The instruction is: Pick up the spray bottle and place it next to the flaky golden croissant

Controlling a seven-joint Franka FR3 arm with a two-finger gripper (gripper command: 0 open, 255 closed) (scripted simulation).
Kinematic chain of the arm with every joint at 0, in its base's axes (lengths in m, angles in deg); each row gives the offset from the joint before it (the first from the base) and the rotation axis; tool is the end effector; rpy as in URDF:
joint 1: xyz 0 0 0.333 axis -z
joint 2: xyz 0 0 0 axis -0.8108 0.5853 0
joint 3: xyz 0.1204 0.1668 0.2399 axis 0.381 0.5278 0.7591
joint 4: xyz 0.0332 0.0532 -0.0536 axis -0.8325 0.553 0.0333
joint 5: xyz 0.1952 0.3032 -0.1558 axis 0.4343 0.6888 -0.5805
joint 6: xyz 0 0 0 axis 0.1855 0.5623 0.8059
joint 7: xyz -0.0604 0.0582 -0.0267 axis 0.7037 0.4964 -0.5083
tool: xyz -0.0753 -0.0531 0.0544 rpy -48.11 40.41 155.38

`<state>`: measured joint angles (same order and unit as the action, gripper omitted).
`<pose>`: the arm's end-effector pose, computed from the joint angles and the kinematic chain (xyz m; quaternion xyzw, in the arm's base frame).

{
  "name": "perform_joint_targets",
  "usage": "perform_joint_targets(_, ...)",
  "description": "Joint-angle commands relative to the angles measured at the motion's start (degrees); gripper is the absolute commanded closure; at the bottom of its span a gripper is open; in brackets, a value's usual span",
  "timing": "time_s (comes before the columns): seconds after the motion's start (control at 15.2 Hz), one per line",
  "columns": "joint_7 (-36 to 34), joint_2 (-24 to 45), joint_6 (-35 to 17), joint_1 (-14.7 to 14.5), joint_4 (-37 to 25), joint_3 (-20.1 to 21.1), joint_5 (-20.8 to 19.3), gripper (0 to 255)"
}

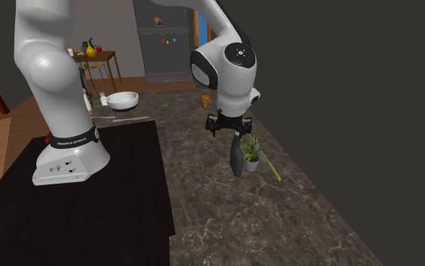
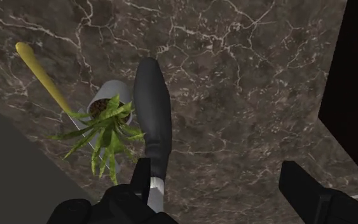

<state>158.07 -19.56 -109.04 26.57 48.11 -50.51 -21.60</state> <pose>0.4678 -0.1600 0.2132 -0.8148 -0.5340 -0.1702 0.1483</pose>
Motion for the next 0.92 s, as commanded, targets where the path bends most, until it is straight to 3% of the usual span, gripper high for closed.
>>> perform_joint_targets(0.0,5.8,6.0,2.9,3.6,-4.6,3.7,4.1,0)
perform_joint_targets(0.46,17.9,22.3,8.7,12.1,-20.2,13.4,10.2,0)
perform_joint_targets(0.86,18.9,25.1,7.1,12.2,-21.3,15.4,12.7,0)
